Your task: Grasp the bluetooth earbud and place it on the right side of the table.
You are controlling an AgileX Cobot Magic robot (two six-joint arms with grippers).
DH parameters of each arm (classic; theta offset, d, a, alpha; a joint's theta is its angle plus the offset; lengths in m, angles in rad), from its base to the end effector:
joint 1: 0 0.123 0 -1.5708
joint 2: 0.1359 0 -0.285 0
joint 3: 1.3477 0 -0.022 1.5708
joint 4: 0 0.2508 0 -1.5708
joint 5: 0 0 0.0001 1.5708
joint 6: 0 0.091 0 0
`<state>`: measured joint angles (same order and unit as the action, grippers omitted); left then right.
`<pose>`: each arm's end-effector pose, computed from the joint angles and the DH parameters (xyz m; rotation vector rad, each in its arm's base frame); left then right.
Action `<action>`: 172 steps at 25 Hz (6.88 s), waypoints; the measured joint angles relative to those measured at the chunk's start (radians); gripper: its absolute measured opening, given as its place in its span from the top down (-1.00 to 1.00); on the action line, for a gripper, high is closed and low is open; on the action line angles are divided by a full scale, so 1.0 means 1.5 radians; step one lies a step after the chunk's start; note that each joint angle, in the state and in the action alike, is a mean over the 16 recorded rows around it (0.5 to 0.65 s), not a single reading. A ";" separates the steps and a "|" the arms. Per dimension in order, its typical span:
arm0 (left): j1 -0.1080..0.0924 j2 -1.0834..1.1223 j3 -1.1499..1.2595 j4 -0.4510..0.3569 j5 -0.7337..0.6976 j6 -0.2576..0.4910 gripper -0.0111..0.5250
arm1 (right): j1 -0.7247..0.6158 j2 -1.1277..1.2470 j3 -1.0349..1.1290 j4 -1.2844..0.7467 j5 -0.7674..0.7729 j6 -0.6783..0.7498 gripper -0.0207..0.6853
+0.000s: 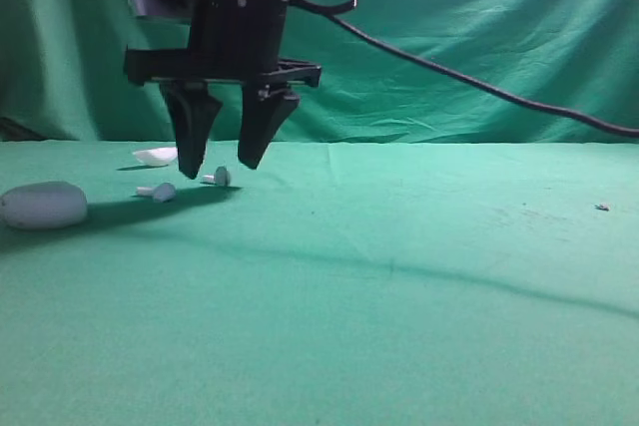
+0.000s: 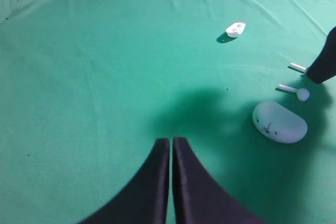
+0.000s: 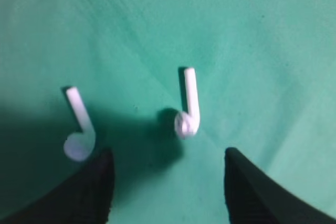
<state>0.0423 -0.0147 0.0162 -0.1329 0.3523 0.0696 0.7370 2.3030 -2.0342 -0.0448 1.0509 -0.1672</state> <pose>0.0530 -0.0019 0.1770 -0.0573 1.8337 -0.0510 0.3713 0.3322 0.1977 -1.2446 2.5127 0.0771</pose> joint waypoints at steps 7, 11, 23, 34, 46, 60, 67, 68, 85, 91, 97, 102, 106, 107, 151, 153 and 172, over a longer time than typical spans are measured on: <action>0.000 0.000 0.000 0.000 0.000 0.000 0.96 | 0.001 0.047 -0.027 0.001 -0.039 0.014 -0.15; 0.000 0.000 0.000 0.000 0.000 0.000 0.96 | 0.001 0.061 -0.030 0.002 -0.059 0.018 -0.15; 0.000 0.000 0.000 0.000 0.000 0.000 0.96 | 0.000 0.072 -0.035 0.013 -0.078 0.026 0.23; 0.000 0.000 0.000 0.000 0.000 0.000 0.96 | -0.007 0.076 -0.057 0.026 -0.051 0.028 0.70; 0.000 0.000 0.000 0.000 0.000 0.000 0.96 | -0.030 0.010 -0.111 0.022 0.059 0.045 0.71; 0.000 0.000 0.000 0.000 0.000 0.000 0.96 | -0.154 -0.256 0.115 0.001 0.092 0.111 0.71; 0.000 0.000 0.000 0.000 0.000 0.000 0.96 | -0.254 -0.381 0.419 0.001 -0.018 0.135 0.71; 0.000 0.000 0.000 0.000 0.000 0.000 0.96 | -0.267 -0.394 0.460 0.001 -0.039 0.138 0.71; 0.000 0.000 0.000 0.000 0.000 0.000 0.96 | -0.355 -0.419 0.761 0.002 -0.331 0.162 0.71; 0.000 0.000 0.000 0.000 0.000 0.000 0.96 | -0.355 -0.401 0.766 0.004 -0.356 0.157 0.64; 0.000 0.000 0.000 0.000 0.000 0.000 0.96 | -0.355 -0.393 0.766 0.007 -0.360 0.149 0.34; 0.000 0.000 0.000 0.000 0.000 0.000 0.96 | -0.355 -0.393 0.766 0.010 -0.362 0.142 0.08; 0.000 0.000 0.000 0.000 0.000 0.000 0.96 | -0.355 -0.393 0.766 0.009 -0.364 0.137 -0.09; 0.000 0.000 0.000 0.000 0.000 0.000 0.96 | -0.355 -0.393 0.766 0.007 -0.364 0.136 -0.11; 0.000 0.000 0.000 0.000 0.000 0.000 0.96 | -0.355 -0.758 0.594 0.059 0.054 0.121 0.79; 0.000 0.000 0.000 0.000 0.000 0.000 0.96 | -0.355 -0.809 0.610 0.060 0.068 0.121 0.88; 0.000 0.000 0.000 0.000 0.000 0.000 0.96 | -0.355 -1.272 0.853 0.087 -0.067 0.149 0.94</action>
<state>0.0423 -0.0147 0.0162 -0.1329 0.3523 0.0696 0.2042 0.3947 -0.7542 0.0860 0.9505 0.0561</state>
